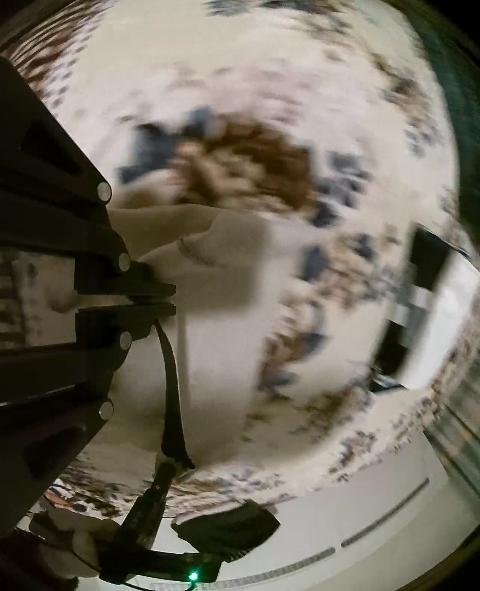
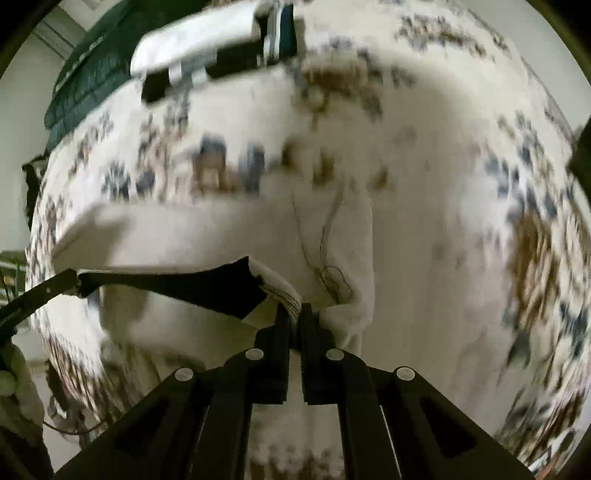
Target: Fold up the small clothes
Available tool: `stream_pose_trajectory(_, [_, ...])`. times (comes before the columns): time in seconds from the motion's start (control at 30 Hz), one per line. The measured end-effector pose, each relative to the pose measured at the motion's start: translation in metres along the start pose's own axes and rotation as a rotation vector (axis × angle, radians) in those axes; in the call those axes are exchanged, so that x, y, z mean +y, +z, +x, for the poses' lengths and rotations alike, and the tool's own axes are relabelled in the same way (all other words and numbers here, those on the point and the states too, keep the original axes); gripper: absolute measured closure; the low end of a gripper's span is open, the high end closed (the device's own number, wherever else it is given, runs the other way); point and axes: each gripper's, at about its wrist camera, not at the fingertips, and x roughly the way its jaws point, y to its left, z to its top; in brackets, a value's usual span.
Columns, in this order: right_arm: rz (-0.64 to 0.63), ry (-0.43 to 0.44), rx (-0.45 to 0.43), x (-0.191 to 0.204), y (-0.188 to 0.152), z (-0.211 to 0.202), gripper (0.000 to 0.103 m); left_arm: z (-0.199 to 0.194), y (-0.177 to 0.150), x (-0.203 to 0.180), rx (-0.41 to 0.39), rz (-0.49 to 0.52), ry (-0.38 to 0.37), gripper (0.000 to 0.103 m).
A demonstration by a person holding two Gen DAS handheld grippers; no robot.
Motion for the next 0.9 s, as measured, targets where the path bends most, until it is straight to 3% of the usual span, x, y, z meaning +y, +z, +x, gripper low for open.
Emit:
stream_pose_trajectory(0.17, [-0.006,-0.002,0.078,-0.009,-0.039,0.025,0.097,0.018,-0.031,0.011,0.092,-0.036,-0.046,0.098])
stream_pose_trajectory(0.2, [-0.002,0.008,0.120,-0.013,-0.043,0.030,0.091,0.018,-0.035,0.013,0.111,-0.050,-0.060,0.096])
stream_pose_trajectory(0.23, [0.002,0.010,0.144,-0.015,-0.046,0.034,0.086,0.014,-0.040,0.015,0.125,-0.067,-0.073,0.086])
stream_pose_trajectory(0.3, [0.044,0.027,0.195,-0.028,-0.053,0.035,0.055,0.001,-0.047,0.019,0.117,-0.092,-0.114,0.062])
stream_pose_trajectory(0.33, [0.069,0.041,0.207,-0.035,-0.055,0.032,0.052,-0.008,-0.049,0.022,0.098,-0.111,-0.137,0.044])
stream_pose_trajectory(0.37, [0.105,0.052,0.204,-0.045,-0.057,0.025,0.050,-0.016,-0.048,0.025,0.076,-0.129,-0.140,0.041])
stream_pose_trajectory(0.47, [0.216,0.108,0.176,-0.071,-0.057,0.009,0.049,-0.028,-0.028,0.032,0.017,-0.156,-0.155,0.041])
stream_pose_trajectory(0.57, [0.358,0.205,0.111,-0.101,-0.042,0.002,0.045,-0.024,0.008,0.040,-0.050,-0.157,-0.108,0.041])
stream_pose_trajectory(0.7, [0.459,0.300,0.032,-0.120,-0.010,0.008,0.045,0.019,0.052,0.053,-0.026,-0.186,-0.071,0.042])
stream_pose_trajectory(0.73, [0.474,0.321,0.019,-0.122,-0.001,0.012,0.045,0.033,0.058,0.057,-0.006,-0.198,-0.073,0.047])
stream_pose_trajectory(0.77, [0.488,0.334,0.015,-0.124,0.008,0.017,0.045,0.038,0.060,0.057,-0.001,-0.200,-0.071,0.082])
stream_pose_trajectory(0.8, [0.499,0.342,0.017,-0.124,0.016,0.024,0.046,0.043,0.060,0.057,0.010,-0.200,-0.070,0.100])
stream_pose_trajectory(0.83, [0.505,0.351,0.024,-0.123,0.021,0.031,0.049,0.041,0.056,0.056,0.007,-0.202,-0.079,0.098])
stream_pose_trajectory(0.9, [0.506,0.360,0.032,-0.119,0.033,0.041,0.094,0.031,0.049,0.051,-0.019,-0.188,-0.073,0.098])
